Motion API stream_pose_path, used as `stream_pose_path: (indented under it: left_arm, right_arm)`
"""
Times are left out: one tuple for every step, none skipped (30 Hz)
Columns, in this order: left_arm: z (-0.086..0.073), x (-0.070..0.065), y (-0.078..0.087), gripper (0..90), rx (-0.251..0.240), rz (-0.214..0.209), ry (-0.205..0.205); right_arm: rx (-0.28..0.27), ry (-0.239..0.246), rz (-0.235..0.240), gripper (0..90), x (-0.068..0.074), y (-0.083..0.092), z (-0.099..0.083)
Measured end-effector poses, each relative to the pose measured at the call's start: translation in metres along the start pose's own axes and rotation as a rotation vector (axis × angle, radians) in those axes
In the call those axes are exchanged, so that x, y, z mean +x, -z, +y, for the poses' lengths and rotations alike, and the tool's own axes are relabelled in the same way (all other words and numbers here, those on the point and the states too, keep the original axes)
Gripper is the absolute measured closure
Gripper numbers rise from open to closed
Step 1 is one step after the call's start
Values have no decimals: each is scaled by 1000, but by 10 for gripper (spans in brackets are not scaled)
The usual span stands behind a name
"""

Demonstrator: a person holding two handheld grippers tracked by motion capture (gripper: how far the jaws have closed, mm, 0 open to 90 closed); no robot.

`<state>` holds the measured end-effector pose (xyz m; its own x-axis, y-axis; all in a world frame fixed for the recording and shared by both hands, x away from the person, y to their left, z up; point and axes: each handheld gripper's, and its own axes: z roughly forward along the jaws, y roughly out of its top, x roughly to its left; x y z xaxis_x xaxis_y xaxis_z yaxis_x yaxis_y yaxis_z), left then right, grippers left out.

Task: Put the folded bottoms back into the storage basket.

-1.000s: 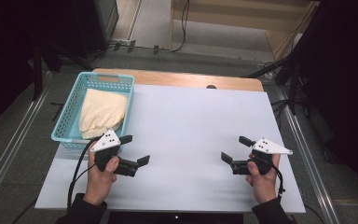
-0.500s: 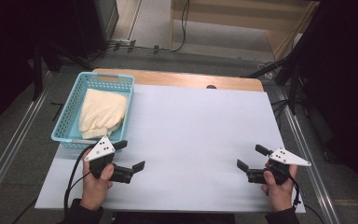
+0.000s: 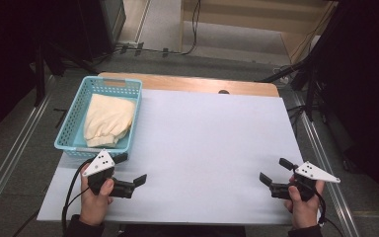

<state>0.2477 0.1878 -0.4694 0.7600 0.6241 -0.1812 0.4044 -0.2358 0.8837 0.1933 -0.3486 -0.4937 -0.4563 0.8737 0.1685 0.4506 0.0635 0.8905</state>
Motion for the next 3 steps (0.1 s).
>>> stream_pose_path:
  left_arm:
    - [0, 0, 0, 0, 0, 1, 0]
    - [0, 0, 0, 0, 1, 2, 0]
    - [0, 0, 0, 0, 1, 2, 0]
  right_arm:
    - [0, 6, 3, 0, 0, -1, 0]
    - [4, 8, 3, 0, 1, -1, 0]
    - [5, 9, 2, 0, 2, -2, 0]
